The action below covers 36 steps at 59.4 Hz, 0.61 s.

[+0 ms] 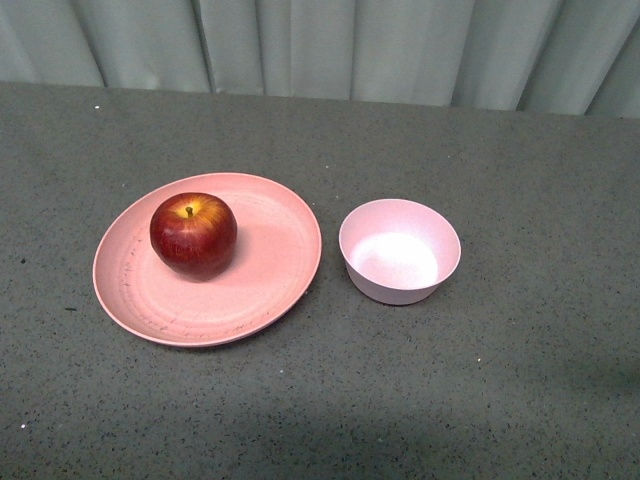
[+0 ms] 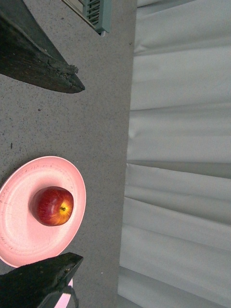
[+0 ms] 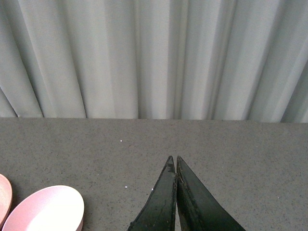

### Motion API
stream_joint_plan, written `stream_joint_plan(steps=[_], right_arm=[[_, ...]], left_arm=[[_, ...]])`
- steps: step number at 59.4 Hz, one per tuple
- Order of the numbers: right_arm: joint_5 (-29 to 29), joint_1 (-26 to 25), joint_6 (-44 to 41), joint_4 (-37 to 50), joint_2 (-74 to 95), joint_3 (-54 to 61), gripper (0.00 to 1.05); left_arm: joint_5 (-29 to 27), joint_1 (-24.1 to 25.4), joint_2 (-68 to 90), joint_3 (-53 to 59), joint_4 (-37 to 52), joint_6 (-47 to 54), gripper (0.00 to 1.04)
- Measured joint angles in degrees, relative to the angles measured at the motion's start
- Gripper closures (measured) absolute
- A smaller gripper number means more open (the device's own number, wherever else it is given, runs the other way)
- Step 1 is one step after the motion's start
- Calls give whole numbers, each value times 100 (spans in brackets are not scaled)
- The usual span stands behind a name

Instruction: Move apple from plate to bowl

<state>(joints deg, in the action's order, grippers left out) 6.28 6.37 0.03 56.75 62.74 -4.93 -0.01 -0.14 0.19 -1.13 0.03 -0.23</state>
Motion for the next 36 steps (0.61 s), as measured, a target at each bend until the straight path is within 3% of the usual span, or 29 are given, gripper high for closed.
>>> stream_joint_plan(steps=[8,10,14,36], right_arm=[[-184,-162,0,-516,-719,192,104],[-529,-391,-2,-717,-966,245,104],[-579,-599,0,-1064,-1397,326,104],[-619,-623,0,-2345,-2870,461,104]], left_arm=[[-2,-2,0,0,0,0,7],[-2,0,0,0,0,0,7],[-2,0,0,0,0,0,7],[-2,-2,0,0,0,0,7]])
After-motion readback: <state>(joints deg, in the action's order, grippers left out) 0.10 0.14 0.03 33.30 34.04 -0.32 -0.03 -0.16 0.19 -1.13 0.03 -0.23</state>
